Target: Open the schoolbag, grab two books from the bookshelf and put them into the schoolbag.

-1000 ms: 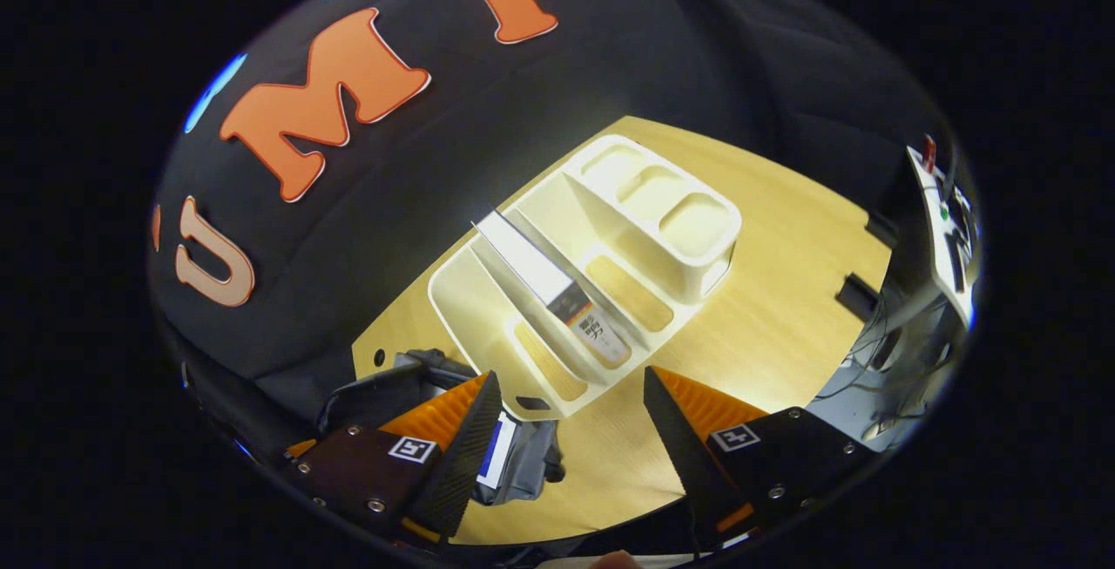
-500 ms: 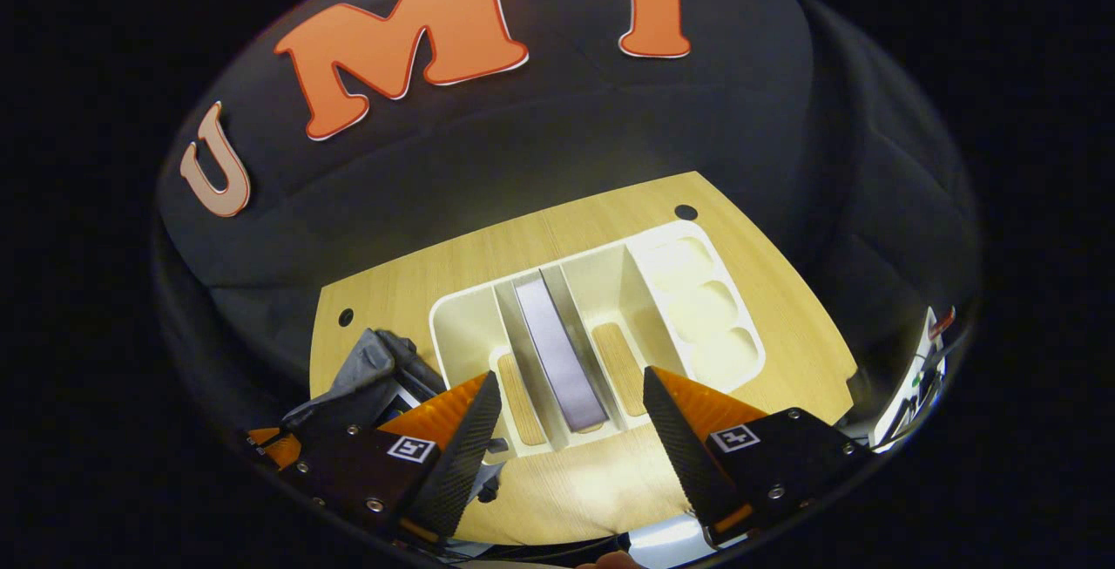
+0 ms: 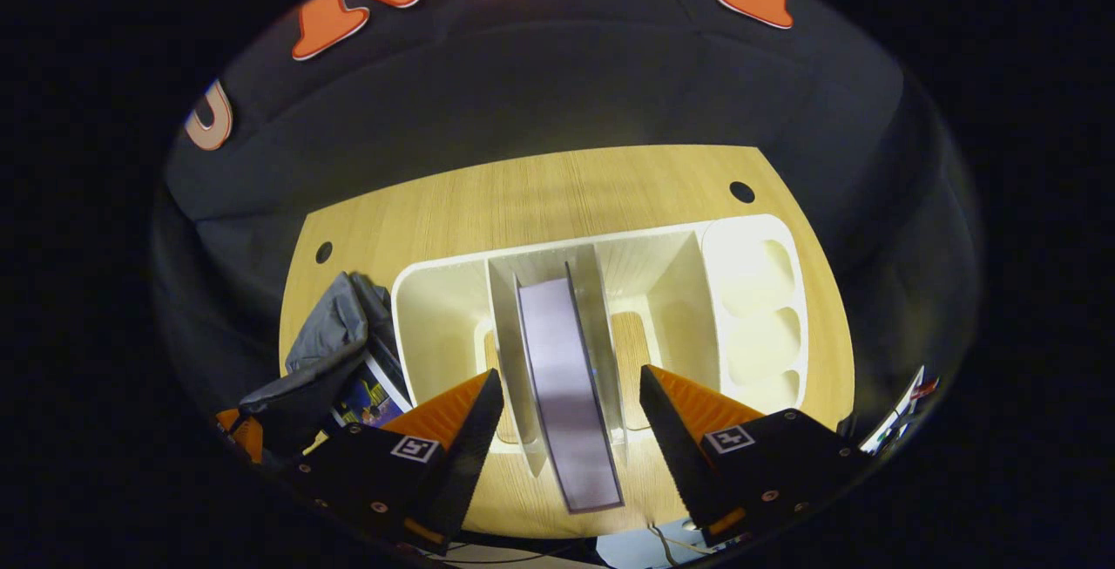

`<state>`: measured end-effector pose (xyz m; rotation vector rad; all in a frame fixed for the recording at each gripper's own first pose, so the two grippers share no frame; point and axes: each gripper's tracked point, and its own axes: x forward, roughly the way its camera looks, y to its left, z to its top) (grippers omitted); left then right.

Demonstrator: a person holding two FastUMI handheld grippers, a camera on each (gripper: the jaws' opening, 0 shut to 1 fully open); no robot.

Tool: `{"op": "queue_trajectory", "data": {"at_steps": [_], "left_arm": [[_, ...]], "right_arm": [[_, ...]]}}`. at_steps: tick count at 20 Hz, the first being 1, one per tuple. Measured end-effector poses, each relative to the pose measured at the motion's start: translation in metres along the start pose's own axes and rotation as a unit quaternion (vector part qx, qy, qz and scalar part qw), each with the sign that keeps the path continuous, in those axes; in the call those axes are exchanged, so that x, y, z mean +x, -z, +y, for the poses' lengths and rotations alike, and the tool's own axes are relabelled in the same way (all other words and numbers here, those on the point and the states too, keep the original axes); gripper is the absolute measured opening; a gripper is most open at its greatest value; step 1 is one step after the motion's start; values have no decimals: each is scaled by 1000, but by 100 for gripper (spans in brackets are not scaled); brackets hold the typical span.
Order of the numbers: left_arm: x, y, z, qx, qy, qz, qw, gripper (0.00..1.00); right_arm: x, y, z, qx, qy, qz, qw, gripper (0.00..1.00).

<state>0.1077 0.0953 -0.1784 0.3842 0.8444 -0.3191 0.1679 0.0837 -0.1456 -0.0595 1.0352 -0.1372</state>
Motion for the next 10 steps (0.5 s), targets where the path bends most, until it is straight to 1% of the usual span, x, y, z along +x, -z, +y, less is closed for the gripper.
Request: {"op": "queue_trajectory", "data": {"at_steps": [1,2,3,4,6,7,10], "left_arm": [[1,-1,0,1,-2,2,1000,1],[2,-2,-1,1,-3,4,1000,1],[2,-3,-1,2,-4,6,1000,1],[3,-2,-2,4,-4,7,1000,1],[4,-2,-4,1,-4,10,1000,1],[4,-2,-5,1,-3,11,1000,1],[7,-2,-6,3,-6,10,1000,1]], "right_arm": [[7,1,0,-3,0,5,1000,87],[12,1,-1,-5,-1,8,1000,83],[14,2,-1,-5,-2,12,1000,65],[17,3,0,1,-7,18,1000,68],[18,1,3,4,-16,18,1000,40],[18,0,2,1,-17,17,1000,37],[15,-1,6,1,-26,8,1000,36]]}}
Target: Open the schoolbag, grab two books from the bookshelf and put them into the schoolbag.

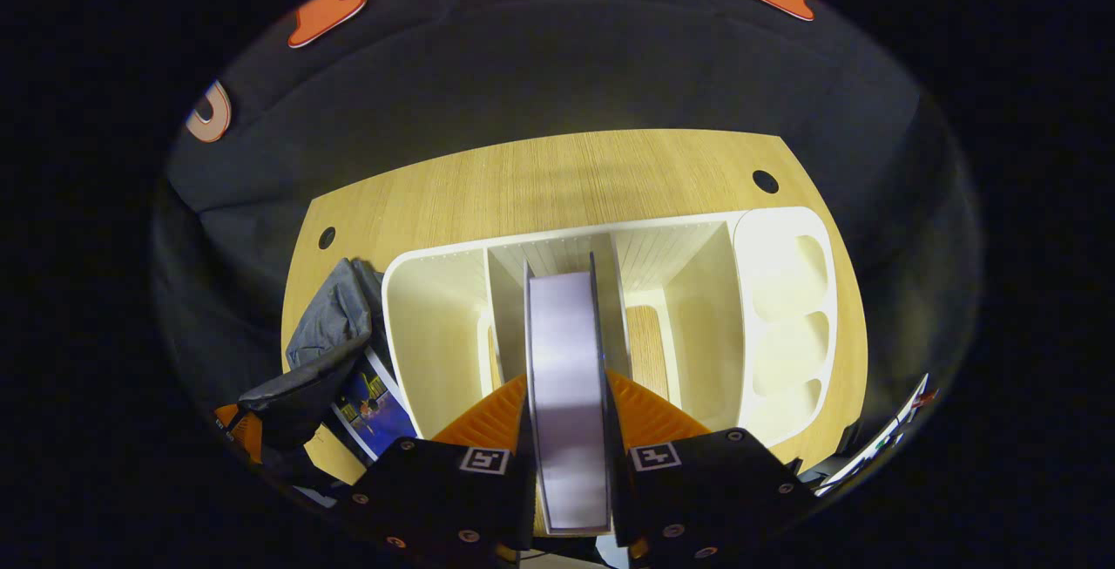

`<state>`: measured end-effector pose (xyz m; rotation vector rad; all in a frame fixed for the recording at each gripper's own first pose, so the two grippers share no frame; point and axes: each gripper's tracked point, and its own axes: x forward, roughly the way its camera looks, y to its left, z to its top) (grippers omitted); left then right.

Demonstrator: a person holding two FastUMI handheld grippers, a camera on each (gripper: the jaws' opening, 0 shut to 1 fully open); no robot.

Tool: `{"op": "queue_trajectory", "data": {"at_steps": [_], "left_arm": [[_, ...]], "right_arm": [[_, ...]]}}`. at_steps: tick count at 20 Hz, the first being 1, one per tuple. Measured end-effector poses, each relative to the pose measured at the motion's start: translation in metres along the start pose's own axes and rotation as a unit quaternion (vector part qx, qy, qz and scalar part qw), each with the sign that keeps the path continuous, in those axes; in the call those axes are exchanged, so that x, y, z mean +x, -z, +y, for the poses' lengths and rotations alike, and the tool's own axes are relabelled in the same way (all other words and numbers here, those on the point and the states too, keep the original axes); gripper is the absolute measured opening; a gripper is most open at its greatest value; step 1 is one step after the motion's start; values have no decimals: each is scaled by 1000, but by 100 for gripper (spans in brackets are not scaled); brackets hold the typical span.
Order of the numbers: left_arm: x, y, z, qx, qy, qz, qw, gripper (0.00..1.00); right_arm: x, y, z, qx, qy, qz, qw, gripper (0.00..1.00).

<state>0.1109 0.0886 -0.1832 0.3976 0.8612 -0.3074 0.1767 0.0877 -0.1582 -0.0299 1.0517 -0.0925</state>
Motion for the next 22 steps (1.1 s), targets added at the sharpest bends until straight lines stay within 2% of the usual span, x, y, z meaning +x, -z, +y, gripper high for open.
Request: {"op": "queue_trajectory", "data": {"at_steps": [4,9,12,13,15,16,22], "left_arm": [[0,2,-3,2,11,-2,1000,1],[-1,4,-1,11,19,-7,1000,0],[-4,5,-2,20,28,-10,999,1],[-5,5,-2,25,30,-11,999,1],[-6,4,-2,32,35,-14,999,1],[-6,3,-2,34,36,-15,999,1],[-7,3,1,47,45,-22,998,1]], "right_arm": [[-12,-9,6,32,-19,-19,999,36],[-35,-12,4,53,-12,-50,997,36],[-56,-16,-2,51,7,-73,996,36],[-64,-17,-5,47,14,-81,996,45],[-84,-24,-6,42,25,-101,994,24],[-94,-27,-4,42,26,-112,993,34],[-161,-24,15,32,17,-165,986,34]]}}
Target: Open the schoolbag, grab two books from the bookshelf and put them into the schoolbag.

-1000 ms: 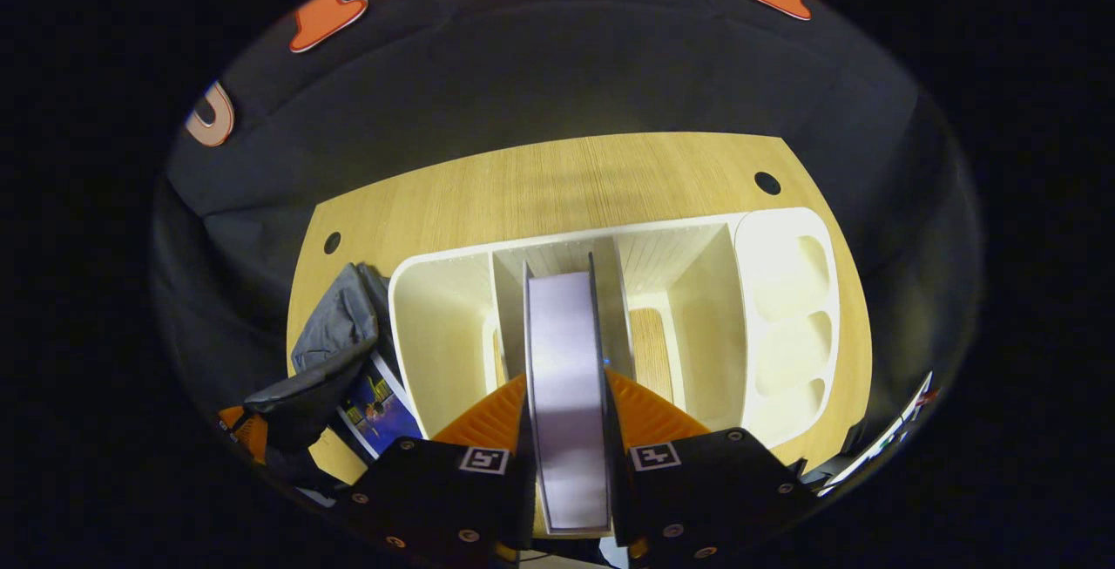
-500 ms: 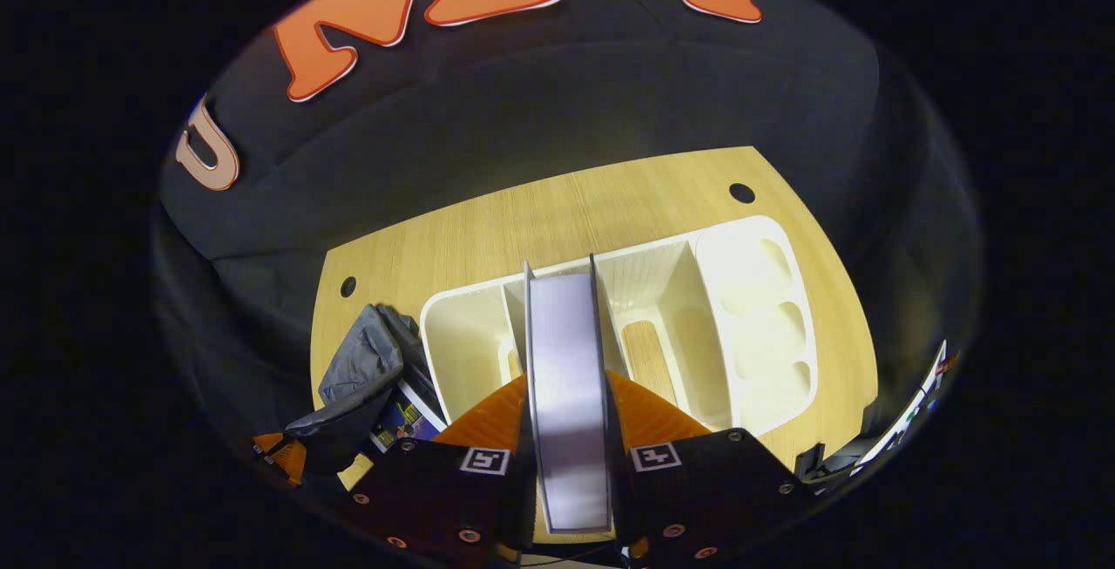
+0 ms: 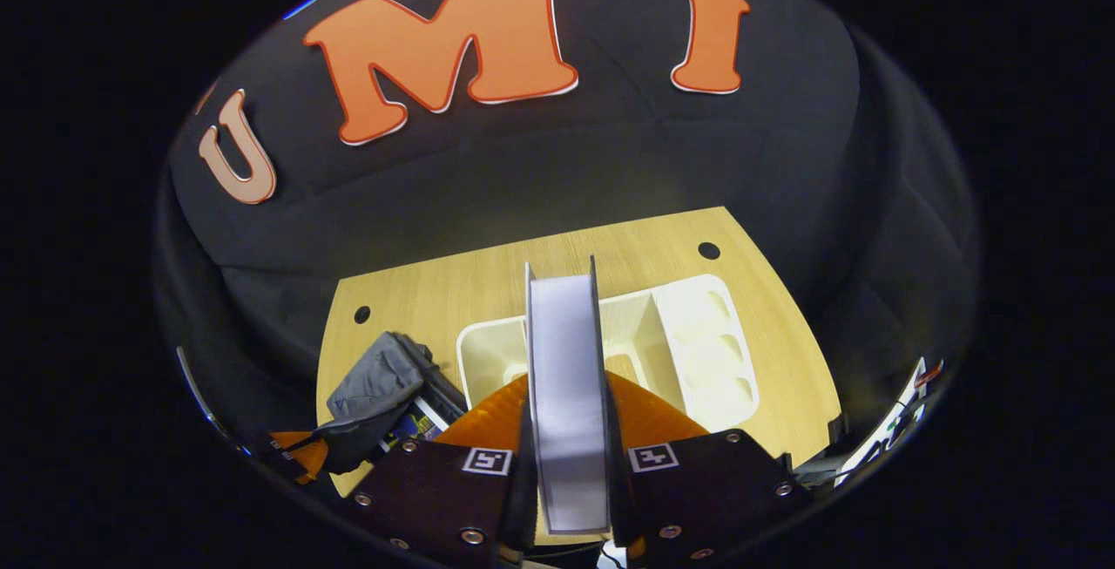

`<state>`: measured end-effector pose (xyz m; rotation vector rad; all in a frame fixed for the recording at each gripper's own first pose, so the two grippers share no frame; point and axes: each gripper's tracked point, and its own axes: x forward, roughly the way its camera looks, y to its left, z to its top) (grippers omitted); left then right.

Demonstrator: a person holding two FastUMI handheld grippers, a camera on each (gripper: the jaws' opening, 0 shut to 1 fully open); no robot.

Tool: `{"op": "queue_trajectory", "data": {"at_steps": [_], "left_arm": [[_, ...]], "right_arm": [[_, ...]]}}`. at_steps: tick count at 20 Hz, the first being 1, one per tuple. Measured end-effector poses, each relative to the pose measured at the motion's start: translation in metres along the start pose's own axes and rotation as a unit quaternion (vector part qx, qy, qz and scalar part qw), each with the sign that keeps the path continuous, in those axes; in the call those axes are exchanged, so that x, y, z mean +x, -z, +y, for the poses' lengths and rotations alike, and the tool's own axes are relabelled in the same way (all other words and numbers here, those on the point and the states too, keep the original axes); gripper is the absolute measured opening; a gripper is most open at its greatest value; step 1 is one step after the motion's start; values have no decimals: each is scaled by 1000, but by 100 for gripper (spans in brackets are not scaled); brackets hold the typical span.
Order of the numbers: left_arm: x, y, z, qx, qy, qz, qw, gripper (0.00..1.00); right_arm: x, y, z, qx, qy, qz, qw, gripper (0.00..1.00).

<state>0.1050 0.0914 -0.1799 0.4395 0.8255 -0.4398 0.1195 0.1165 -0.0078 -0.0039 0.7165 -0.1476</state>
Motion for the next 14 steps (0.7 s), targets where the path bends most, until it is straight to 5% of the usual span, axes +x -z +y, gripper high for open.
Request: {"op": "queue_trajectory", "data": {"at_steps": [6,14], "left_arm": [[-2,-7,1,30,12,-4,999,1],[-4,-15,13,84,8,-10,996,1]], "right_arm": [[-57,16,29,14,-53,-41,998,33],[-72,94,74,137,-159,-12,978,33]]}}
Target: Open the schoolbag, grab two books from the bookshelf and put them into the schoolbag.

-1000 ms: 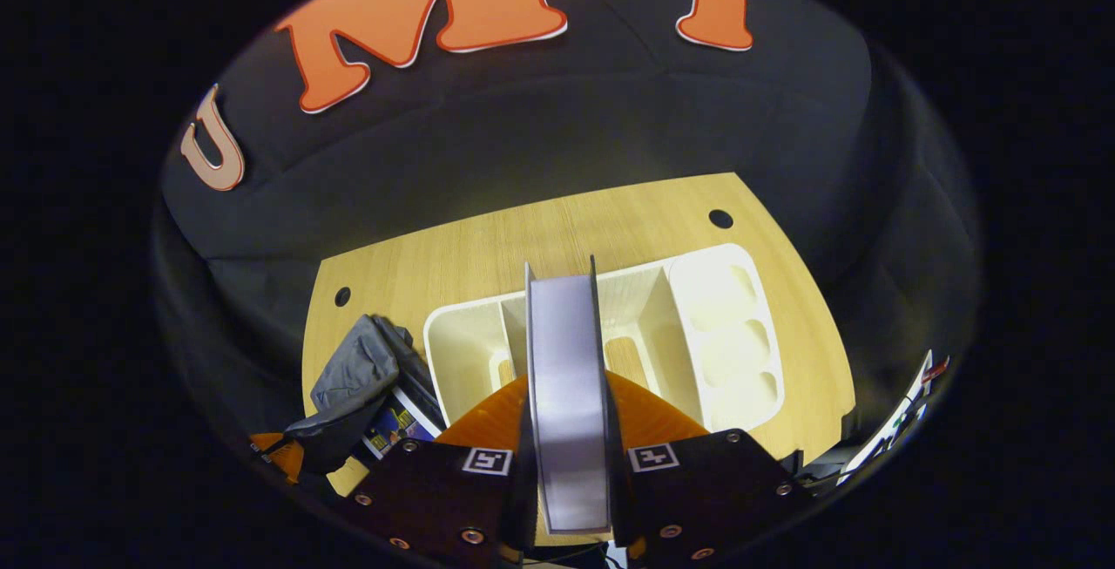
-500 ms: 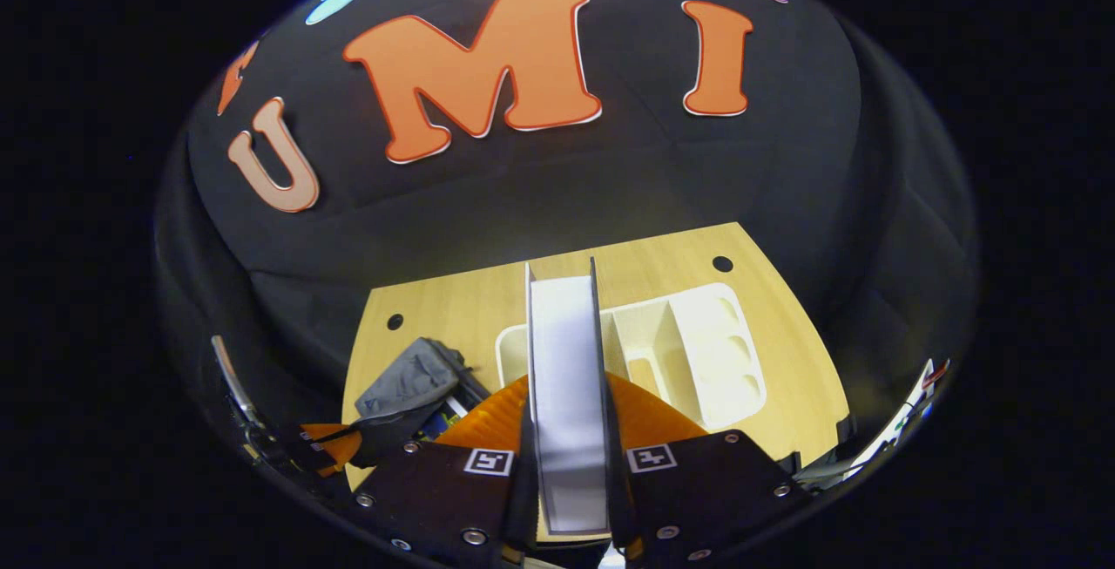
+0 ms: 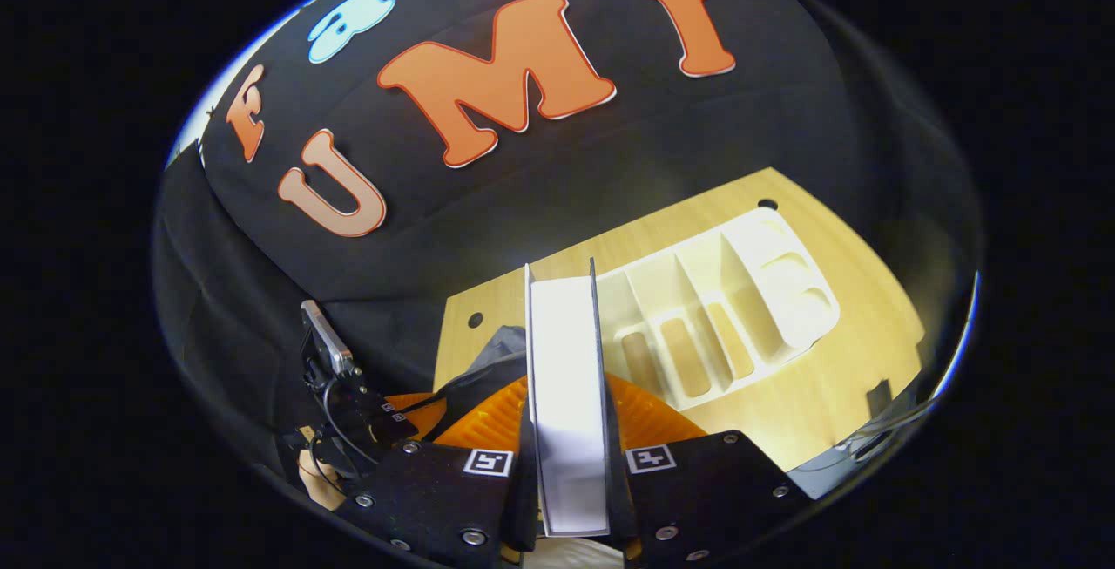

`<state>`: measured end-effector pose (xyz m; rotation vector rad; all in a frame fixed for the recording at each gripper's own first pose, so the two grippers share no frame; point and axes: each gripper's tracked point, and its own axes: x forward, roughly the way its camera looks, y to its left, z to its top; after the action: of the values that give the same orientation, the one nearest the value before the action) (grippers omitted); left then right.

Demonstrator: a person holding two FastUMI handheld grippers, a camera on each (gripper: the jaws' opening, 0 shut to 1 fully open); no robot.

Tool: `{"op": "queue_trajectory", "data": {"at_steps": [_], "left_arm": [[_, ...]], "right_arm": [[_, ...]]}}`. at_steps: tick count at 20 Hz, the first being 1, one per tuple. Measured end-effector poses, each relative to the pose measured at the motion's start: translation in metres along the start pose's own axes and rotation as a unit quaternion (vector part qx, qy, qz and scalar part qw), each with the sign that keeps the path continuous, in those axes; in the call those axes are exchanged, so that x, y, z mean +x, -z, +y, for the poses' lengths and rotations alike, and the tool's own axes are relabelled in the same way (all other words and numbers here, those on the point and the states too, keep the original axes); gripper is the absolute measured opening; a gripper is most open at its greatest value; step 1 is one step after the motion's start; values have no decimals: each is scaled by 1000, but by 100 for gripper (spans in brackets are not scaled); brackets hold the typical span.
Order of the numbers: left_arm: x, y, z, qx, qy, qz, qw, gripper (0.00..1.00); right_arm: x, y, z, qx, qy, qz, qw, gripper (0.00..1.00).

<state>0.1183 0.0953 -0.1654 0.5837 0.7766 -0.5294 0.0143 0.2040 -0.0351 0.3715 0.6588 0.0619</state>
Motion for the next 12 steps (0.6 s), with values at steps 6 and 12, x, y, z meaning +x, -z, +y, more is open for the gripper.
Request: {"op": "queue_trajectory", "data": {"at_steps": [6,12], "left_arm": [[0,-2,17,15,-3,-4,1000,1],[-7,-10,29,38,-10,-13,999,1]], "right_arm": [[36,79,-5,154,-69,20,985,32],[107,144,-17,277,-75,41,957,33]]}}
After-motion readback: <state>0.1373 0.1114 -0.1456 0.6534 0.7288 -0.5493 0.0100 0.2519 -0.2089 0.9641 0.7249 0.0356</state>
